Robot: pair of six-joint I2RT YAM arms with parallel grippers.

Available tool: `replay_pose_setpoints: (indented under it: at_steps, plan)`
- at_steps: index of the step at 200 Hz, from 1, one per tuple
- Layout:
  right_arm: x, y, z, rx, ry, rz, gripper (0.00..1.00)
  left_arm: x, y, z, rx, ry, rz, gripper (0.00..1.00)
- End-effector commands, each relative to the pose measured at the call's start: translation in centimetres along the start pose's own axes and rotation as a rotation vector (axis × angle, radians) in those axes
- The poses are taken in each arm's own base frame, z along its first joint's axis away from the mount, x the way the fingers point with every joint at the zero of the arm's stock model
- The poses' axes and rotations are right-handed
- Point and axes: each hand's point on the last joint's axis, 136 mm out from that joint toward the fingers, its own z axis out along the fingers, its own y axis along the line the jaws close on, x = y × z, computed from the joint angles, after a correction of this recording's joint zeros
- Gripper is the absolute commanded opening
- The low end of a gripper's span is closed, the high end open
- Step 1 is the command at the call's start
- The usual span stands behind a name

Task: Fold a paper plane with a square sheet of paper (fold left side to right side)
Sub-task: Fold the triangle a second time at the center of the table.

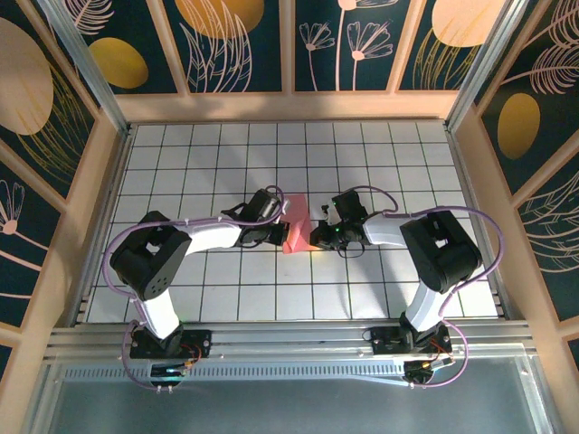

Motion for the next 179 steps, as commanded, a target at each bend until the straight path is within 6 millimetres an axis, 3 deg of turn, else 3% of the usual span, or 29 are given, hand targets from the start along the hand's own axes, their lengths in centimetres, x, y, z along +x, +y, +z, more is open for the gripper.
replay_pose_setpoints:
  at_steps: [1, 37, 179]
  plan:
    - [1.8, -2.1, 0.9, 0.087, 0.059, 0.023, 0.0, -0.8, 0.7, 0.3, -0.024, -0.006, 0.019, 0.0]
    - [1.9, -2.3, 0.9, 0.09, 0.064, 0.028, 0.0, -2.3, 0.8, 0.3, -0.035, -0.034, 0.025, 0.0]
    - [2.2, -2.5, 0.9, 0.096, 0.069, 0.031, 0.0, -1.9, 2.9, 1.4, -0.126, 0.001, 0.048, 0.0]
